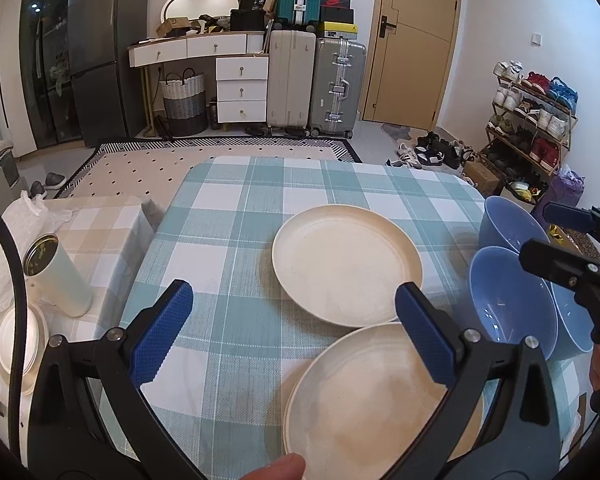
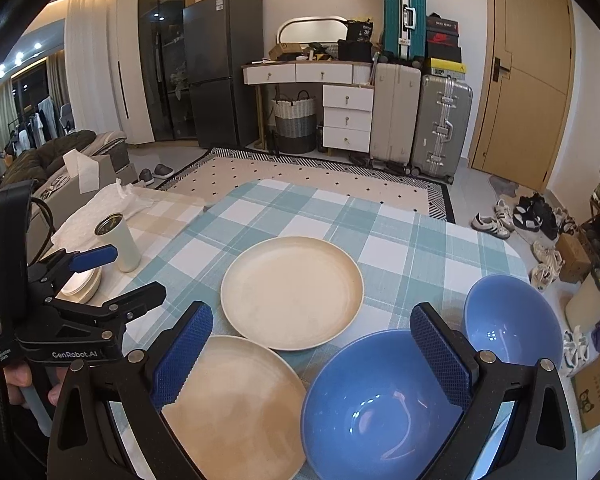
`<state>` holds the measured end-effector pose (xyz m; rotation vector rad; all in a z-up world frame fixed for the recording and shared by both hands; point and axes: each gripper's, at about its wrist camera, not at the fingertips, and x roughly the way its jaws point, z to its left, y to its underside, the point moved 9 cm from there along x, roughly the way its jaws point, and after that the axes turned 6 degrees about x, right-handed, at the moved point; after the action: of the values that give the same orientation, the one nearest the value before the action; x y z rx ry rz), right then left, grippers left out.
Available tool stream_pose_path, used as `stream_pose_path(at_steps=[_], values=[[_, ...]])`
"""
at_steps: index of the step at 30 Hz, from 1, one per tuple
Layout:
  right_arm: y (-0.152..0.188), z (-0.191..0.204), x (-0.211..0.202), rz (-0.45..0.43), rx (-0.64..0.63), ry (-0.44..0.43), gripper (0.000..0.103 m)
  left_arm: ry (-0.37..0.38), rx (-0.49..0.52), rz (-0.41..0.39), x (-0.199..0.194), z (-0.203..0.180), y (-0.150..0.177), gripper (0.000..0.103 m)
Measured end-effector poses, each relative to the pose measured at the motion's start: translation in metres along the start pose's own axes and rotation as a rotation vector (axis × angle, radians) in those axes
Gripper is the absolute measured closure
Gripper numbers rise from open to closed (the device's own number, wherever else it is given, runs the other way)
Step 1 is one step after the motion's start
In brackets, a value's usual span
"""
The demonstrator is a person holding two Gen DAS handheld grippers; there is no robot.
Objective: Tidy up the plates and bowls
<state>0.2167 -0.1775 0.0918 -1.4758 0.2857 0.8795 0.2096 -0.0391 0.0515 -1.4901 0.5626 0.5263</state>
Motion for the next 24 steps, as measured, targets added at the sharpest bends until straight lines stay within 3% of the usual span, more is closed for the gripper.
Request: stream_pose_path(at_steps=[24], values=[[-0.019,-0.037,0.097,0.186,0.070,0.021,0.002,-0.017,-0.043,0.130,0.088,0.014,-0.010,0.002]])
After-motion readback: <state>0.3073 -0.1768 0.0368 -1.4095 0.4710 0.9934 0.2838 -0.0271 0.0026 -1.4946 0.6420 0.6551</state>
